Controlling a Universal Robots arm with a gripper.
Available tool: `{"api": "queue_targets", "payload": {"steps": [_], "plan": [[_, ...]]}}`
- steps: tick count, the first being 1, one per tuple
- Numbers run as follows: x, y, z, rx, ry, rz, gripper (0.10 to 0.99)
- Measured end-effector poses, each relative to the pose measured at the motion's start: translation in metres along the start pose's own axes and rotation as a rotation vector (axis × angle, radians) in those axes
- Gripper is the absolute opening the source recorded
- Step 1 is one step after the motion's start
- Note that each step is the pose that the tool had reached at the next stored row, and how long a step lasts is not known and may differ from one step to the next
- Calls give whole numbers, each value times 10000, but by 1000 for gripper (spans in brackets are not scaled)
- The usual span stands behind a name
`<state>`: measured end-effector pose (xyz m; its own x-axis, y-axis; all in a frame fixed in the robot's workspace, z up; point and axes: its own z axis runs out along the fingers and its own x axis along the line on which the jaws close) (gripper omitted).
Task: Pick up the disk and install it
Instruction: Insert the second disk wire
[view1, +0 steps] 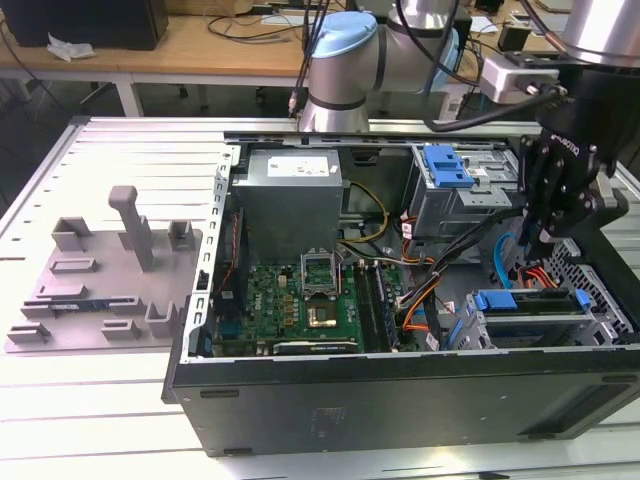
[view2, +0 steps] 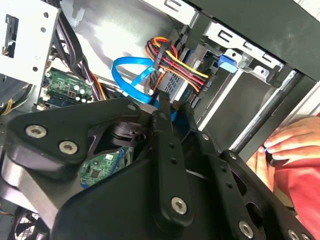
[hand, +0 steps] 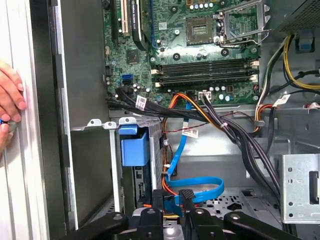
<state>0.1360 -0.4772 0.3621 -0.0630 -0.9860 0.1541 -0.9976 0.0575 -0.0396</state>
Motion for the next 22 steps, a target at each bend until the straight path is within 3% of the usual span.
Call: {"api": "queue_targets", "payload": {"steps": [5, 7, 16, 18, 22], "plan": [[23, -1, 6, -11, -149, 11, 259], [29, -1, 6, -14, -195, 20, 157], [55, -1, 12, -26, -503, 46, 157], [55, 2, 12, -19, -533, 48, 169], [78, 3, 18, -14, -622, 53, 353]]}}
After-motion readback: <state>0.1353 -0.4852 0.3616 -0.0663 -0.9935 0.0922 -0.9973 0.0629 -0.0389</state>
